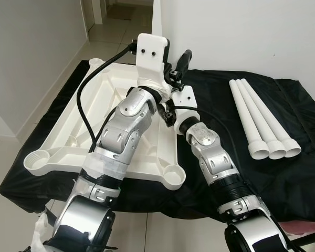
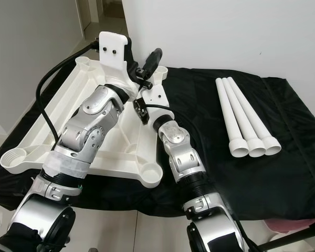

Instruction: Building children table

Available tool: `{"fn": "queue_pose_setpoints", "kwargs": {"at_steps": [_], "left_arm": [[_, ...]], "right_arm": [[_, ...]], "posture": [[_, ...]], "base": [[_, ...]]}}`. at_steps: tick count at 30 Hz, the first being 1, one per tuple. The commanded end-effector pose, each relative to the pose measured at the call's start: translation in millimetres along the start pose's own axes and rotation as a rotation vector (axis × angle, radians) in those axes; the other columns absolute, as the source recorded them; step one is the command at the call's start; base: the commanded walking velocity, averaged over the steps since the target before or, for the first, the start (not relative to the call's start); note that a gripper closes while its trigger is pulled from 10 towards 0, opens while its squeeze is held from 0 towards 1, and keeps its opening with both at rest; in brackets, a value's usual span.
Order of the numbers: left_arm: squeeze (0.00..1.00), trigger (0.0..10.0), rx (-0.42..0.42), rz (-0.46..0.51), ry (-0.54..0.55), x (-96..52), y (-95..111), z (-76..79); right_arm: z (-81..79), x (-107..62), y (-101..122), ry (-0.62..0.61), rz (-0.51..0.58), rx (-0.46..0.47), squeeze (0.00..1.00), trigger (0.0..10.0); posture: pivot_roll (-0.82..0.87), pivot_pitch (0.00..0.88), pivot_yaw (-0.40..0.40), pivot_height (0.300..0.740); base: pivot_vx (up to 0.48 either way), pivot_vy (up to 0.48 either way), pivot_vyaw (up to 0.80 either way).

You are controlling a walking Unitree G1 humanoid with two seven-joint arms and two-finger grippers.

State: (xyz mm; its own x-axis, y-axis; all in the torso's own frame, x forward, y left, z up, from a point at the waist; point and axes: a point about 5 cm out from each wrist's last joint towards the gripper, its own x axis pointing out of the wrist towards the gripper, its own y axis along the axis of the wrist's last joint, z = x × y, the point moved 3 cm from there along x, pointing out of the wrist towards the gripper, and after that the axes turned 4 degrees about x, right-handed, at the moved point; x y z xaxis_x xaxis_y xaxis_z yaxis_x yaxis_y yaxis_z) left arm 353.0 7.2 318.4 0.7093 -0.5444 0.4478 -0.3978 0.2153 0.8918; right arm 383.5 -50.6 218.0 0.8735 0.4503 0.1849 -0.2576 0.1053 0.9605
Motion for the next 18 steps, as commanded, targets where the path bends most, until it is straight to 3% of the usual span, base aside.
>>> {"fn": "queue_pose_setpoints", "kwargs": {"at_steps": [1,8,9,10,11,18], "left_arm": [[0.00,10.0,0.006,0.044,-0.046,3.0,10,11.1],[0.00,10.0,0.013,0.052,-0.045,4.6,12,10.7],[0.00,10.0,-0.003,0.053,-0.046,4.7,11,10.7],[0.00,10.0,-0.003,0.053,-0.046,4.7,11,10.7],[1.00,10.0,-0.018,0.057,-0.050,4.1,12,10.8],[1.00,10.0,0.005,0.063,-0.045,1.6,13,8.0]], "right_arm": [[-3.5,2.2,-3,0.012,-0.022,0.004,0.00,0.0],[-3.0,3.0,-4,0.006,-0.028,0.009,0.00,0.0],[-2.6,3.2,-5,-0.001,-0.032,0.005,0.00,4.1],[-2.6,3.2,-5,-0.001,-0.032,0.005,0.00,4.1],[-2.2,3.3,-7,-0.006,-0.039,0.015,0.00,10.0],[0.1,2.3,-15,-0.033,-0.068,0.073,0.00,10.0]], "posture": [[0.03,0.015,-0.020,0.740],[0.03,0.013,-0.022,0.740],[0.02,0.012,-0.022,0.740],[0.02,0.012,-0.022,0.740],[0.02,0.012,-0.022,0.740],[0.03,0.014,-0.027,0.740]], "base": [[0.000,0.000,0.00],[0.000,0.000,0.00],[0.000,0.000,0.00],[0.000,0.000,0.00],[0.000,0.000,0.00],[0.000,0.000,0.00]]}}
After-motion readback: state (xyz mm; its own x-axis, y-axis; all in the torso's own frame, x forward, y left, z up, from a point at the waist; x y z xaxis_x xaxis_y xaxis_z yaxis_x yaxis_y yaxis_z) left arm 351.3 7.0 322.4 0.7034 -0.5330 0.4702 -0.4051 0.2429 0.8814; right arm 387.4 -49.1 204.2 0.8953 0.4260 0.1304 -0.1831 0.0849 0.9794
